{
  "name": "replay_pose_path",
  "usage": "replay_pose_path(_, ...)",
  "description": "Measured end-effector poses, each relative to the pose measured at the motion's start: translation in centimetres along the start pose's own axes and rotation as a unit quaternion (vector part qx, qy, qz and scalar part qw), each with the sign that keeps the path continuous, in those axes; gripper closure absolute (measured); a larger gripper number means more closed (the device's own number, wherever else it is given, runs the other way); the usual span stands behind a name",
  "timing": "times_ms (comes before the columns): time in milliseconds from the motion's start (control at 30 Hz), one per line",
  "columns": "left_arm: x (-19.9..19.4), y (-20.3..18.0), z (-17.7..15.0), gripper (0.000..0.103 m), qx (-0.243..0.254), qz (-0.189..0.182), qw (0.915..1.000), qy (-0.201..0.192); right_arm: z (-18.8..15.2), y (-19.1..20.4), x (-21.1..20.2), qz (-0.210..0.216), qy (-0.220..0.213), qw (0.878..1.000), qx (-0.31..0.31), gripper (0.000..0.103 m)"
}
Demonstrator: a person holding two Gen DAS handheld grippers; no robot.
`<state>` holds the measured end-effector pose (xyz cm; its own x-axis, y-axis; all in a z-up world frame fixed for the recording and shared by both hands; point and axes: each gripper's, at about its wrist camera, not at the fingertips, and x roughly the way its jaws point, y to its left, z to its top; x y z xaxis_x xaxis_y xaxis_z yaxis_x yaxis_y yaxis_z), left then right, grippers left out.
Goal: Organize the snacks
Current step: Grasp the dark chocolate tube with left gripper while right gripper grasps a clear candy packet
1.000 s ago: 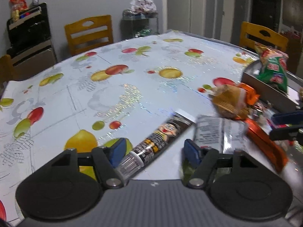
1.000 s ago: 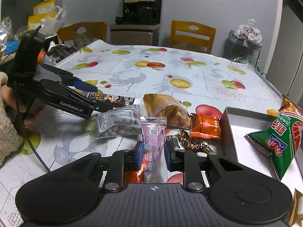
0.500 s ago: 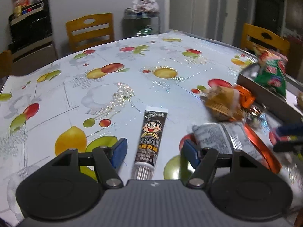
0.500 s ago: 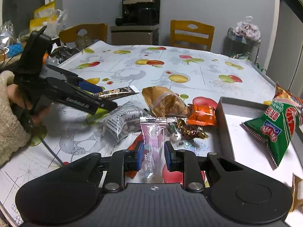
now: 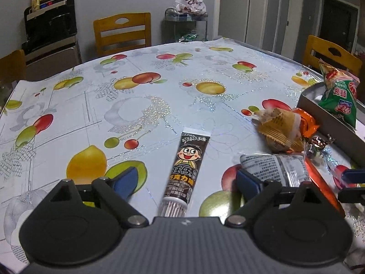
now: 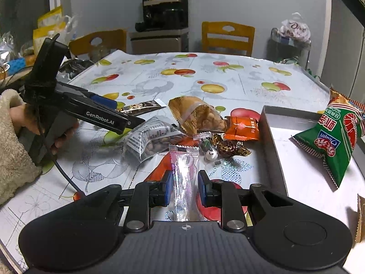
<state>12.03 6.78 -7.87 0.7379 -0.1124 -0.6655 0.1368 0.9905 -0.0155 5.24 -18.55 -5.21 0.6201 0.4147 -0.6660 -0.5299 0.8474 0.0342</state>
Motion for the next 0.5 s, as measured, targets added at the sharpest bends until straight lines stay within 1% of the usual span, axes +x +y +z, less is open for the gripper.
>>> replay_pose_path(167,0.0,0.2,0.0,0.01,-0.007,0.011,0.9999,0.001,-0.3,-0.4,-0.3,-0.001,0.003,1.0,0.013,0.074)
replay_pose_path(333,0.2,-0.2,0.2,0.012,0.008,0.001,1.0,-0.004,-1.0,-0.7,-0.5,-0.006,0.007,1.0,0.02,0.073)
replay_pose_path(433,0.1,-0.4,0.1,0.019,0.013,-0.01,0.9998,-0.008,-1.2,-0.9,-0.5,-0.008,0.011,1.0,0.025,0.072)
replay_pose_path(467,0.0,-0.5,0.1,0.023,0.015,-0.012,0.9998,-0.009,-1.3,-0.9,-0.5,-0.008,0.013,1.0,0.025,0.072)
replay_pose_path(500,0.0,-0.6,0.1,0.029,0.017,-0.016,0.9997,-0.011,-1.4,-0.8,-0.5,-0.008,0.012,1.0,0.023,0.071)
